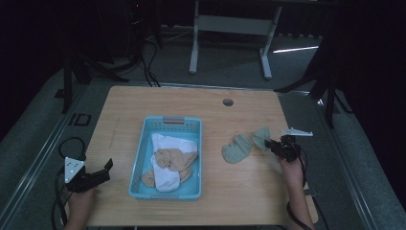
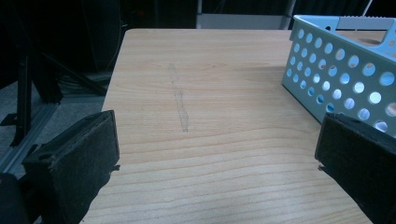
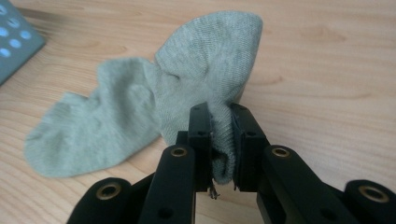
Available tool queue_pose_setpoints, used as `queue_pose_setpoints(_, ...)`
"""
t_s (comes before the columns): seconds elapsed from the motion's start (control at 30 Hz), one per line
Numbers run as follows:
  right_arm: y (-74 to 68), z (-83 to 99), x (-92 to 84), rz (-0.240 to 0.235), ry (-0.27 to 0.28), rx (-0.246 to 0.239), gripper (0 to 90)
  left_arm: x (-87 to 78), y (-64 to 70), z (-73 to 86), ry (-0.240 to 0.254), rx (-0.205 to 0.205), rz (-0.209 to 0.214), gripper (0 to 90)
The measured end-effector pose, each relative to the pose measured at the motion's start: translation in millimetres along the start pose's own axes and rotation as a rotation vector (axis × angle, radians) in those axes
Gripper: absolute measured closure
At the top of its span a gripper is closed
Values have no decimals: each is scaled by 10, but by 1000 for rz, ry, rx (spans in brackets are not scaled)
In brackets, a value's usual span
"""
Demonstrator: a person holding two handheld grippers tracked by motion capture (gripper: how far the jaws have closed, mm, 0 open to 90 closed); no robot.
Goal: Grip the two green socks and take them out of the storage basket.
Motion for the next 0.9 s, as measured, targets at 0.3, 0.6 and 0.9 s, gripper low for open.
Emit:
queue_pose_setpoints(0.3,50,155,122,13,-31,21,691,0,1,0,0,1,0,0)
queue_pose_setpoints(0.6,20,96,56,32,-14,-15,469,1,0,0,1,0,0,0)
queue_pose_setpoints(0.9,-36,60,-69,-35,40,7,248,3,0,-1,1,1,-2,0)
Point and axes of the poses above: each handheld gripper's, and its own axes: x roughly forward along the jaws, z roughly out of its underside, y roughly to its right, the point moved 9 cm from there along x, roughly forward along the jaws
